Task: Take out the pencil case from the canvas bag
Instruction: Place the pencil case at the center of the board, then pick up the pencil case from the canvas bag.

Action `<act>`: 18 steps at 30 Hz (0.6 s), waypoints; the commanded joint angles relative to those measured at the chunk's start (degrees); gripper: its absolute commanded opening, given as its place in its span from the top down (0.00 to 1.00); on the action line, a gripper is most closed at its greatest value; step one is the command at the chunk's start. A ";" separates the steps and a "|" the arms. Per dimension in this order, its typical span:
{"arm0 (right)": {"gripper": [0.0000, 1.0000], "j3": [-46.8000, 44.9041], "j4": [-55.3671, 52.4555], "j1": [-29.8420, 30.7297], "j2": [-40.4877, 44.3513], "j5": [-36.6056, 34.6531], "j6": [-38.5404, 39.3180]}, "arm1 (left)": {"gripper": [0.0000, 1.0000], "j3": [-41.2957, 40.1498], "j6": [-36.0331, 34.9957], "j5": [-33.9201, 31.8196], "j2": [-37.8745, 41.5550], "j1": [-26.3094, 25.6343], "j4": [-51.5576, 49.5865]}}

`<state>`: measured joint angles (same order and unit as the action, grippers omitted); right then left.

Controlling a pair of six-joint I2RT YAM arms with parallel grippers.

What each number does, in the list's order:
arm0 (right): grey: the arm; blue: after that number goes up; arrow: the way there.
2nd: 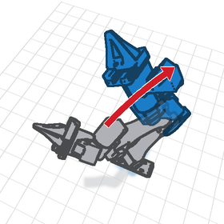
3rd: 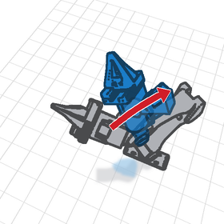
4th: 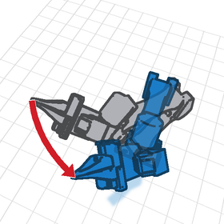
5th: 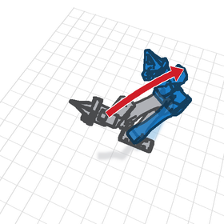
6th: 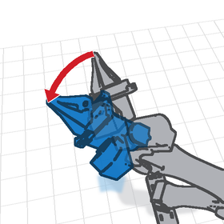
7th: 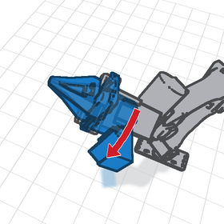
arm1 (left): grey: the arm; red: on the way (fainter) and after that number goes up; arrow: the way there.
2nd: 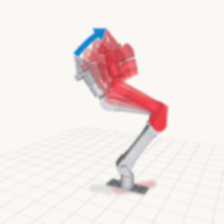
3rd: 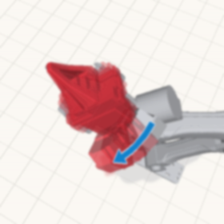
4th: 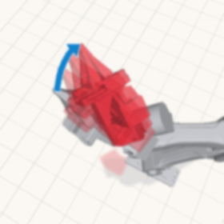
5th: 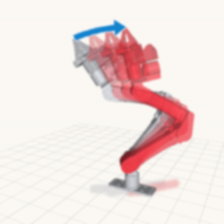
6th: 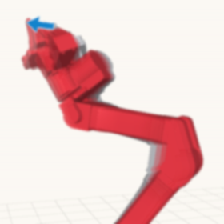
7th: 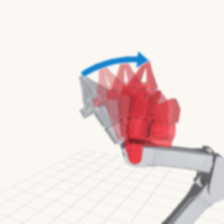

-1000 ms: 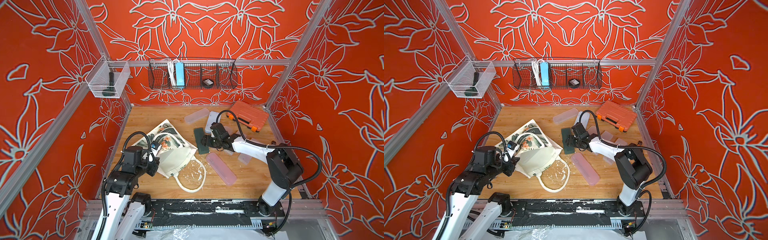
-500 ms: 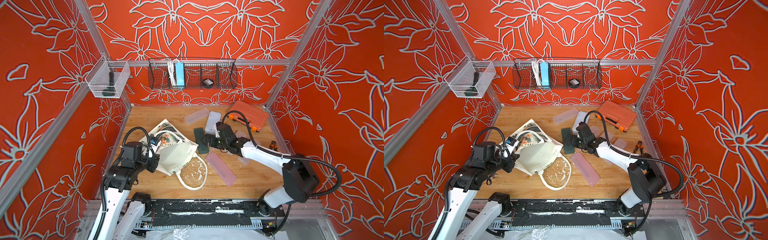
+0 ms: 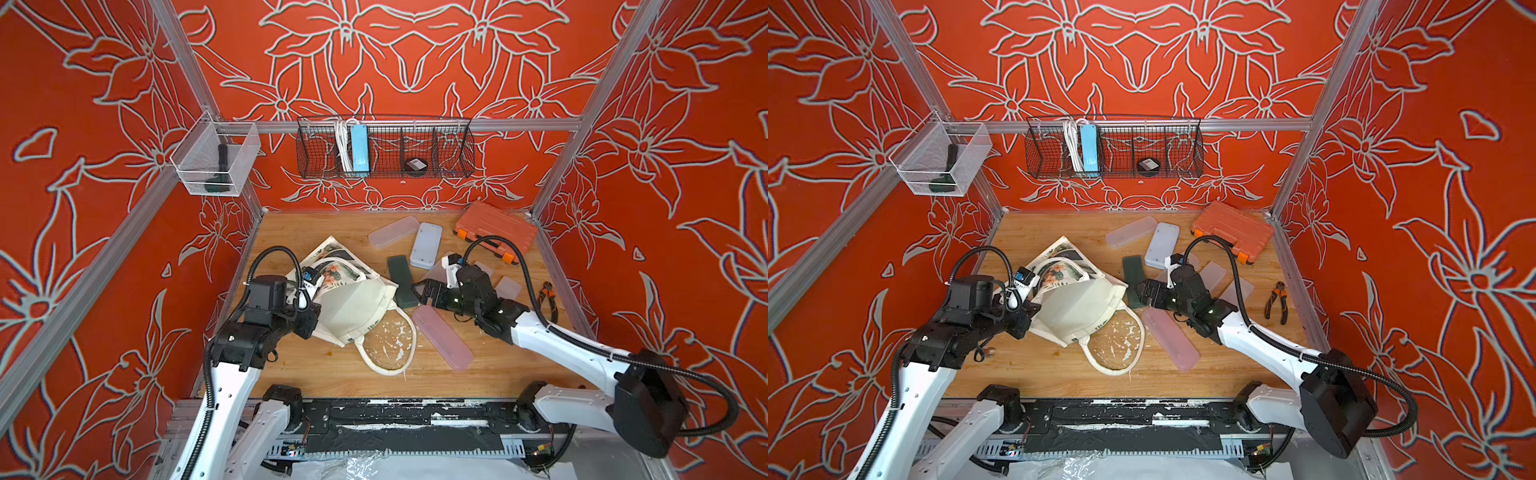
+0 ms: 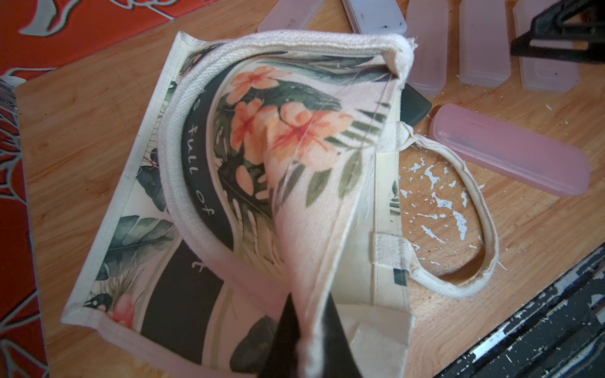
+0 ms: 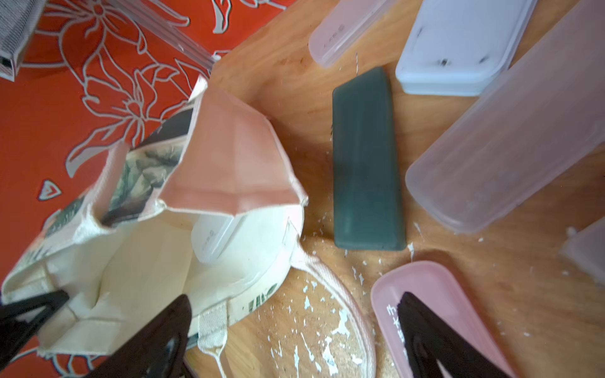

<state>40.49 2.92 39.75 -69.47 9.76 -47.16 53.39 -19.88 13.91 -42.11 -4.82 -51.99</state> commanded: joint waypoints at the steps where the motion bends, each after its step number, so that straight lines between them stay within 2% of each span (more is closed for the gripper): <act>1: 0.02 -1.30 3.04 4.23 1.74 -3.66 -0.27 | 1.00 2.16 0.45 2.53 -0.16 0.38 1.19; 6: 0.02 -0.98 4.75 10.40 1.48 -7.54 2.26 | 1.00 2.91 0.29 4.16 -0.91 0.34 0.67; 18: 0.03 2.60 5.88 18.69 -2.66 -9.90 8.73 | 1.00 4.44 0.07 4.15 -1.44 0.37 -0.23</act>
<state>41.10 7.73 57.28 -71.16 2.26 -41.41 55.75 -19.51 15.81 -43.68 -4.67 -53.04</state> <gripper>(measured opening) 0.973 0.099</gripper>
